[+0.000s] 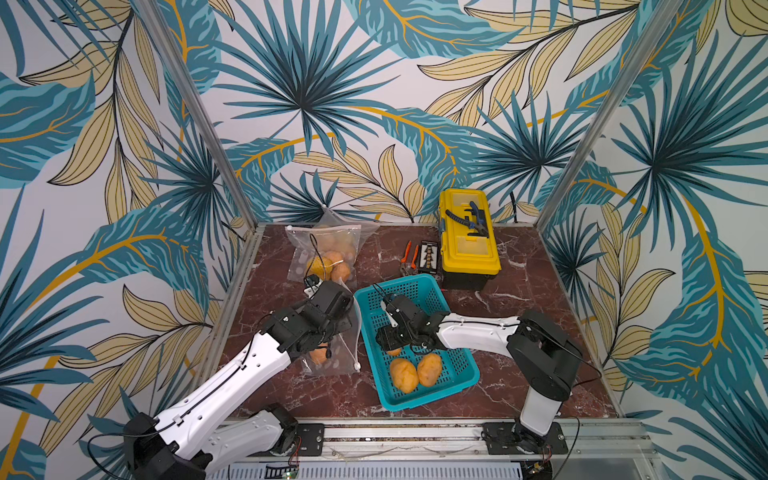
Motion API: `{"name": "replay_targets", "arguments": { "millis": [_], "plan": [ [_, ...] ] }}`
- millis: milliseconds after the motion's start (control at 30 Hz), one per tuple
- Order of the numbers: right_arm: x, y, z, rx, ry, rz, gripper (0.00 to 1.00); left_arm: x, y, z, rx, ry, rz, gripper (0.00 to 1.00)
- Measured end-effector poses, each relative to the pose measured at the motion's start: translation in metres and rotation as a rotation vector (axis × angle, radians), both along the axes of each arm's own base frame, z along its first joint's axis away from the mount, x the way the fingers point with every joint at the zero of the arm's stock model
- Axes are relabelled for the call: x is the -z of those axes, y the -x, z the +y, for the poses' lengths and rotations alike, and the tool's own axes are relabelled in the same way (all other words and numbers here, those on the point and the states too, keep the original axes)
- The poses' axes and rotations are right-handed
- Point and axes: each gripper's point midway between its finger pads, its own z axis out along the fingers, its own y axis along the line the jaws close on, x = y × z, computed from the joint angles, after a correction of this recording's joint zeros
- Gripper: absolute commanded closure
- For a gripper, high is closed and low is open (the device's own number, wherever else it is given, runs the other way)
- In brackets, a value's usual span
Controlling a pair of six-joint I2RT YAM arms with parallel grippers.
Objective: Put the potatoes into a zipper bag and zip it
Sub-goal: Pick up the potato from the basket.
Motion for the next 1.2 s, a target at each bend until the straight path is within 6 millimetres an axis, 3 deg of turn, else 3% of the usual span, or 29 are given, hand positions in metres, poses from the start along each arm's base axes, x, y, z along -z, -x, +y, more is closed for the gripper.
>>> {"name": "replay_targets", "arguments": {
  "millis": [167, 533, 900, 1200],
  "plan": [
    [-0.009, 0.000, -0.006, 0.013, -0.001, -0.026, 0.48, 0.000, 0.000, 0.000, 0.000, 0.000, 0.000, 1.00],
    [-0.078, 0.006, -0.035, 0.063, -0.088, -0.179, 0.60, 0.001, 0.002, -0.003, 0.016, 0.008, 0.007, 1.00],
    [-0.120, 0.018, -0.067, 0.106, -0.126, -0.281, 0.61, 0.001, 0.006, -0.018, 0.092, 0.018, 0.010, 1.00],
    [-0.153, 0.025, -0.069, 0.088, -0.195, -0.333, 0.66, 0.002, 0.006, -0.019, 0.099, 0.014, 0.014, 1.00]
  ]
}}
